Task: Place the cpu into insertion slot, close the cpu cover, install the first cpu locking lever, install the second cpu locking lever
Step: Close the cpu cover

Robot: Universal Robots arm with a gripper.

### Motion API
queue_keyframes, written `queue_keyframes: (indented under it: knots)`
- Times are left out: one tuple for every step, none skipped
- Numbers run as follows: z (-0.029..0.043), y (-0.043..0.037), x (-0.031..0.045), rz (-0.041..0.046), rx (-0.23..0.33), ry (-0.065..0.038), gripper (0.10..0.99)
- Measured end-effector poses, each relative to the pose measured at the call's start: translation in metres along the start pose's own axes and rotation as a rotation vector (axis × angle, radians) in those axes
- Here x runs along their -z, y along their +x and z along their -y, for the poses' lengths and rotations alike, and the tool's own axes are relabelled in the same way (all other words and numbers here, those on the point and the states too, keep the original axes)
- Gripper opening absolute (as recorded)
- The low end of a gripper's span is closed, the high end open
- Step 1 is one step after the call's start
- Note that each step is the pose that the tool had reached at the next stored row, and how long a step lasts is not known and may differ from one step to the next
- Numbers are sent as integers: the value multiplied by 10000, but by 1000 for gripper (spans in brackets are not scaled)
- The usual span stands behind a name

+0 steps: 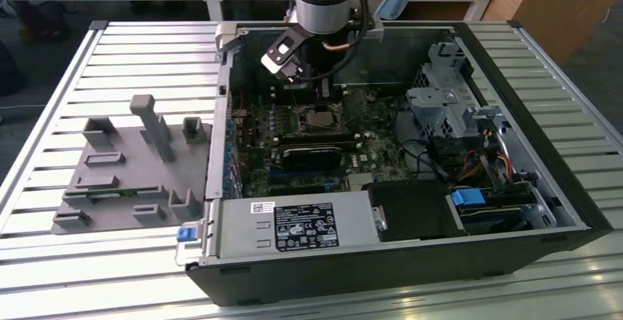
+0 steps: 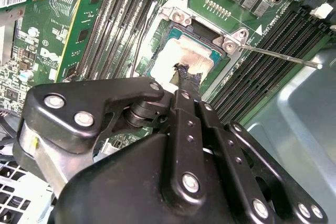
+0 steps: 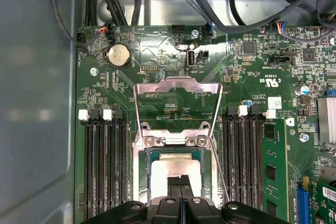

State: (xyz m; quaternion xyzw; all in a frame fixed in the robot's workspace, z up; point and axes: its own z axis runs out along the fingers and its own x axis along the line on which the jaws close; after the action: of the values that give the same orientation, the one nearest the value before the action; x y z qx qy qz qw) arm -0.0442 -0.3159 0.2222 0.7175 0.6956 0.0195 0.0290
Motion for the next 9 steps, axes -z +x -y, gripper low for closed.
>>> queue_keyframes:
  knots:
    - [0,0,3,0,0,0,106]
    - [0,0,7,0,0,1,106]
    - [-1,0,9,0,0,1,106]
    - [-1,0,11,-1,0,1,106]
    - [-1,0,12,-2,0,0,106]
    - [-1,0,15,-1,-1,0,106]
    - [-1,0,17,0,-1,2,106]
    - [-1,0,19,0,-1,1,106]
    - [-1,0,20,0,-1,2,106]
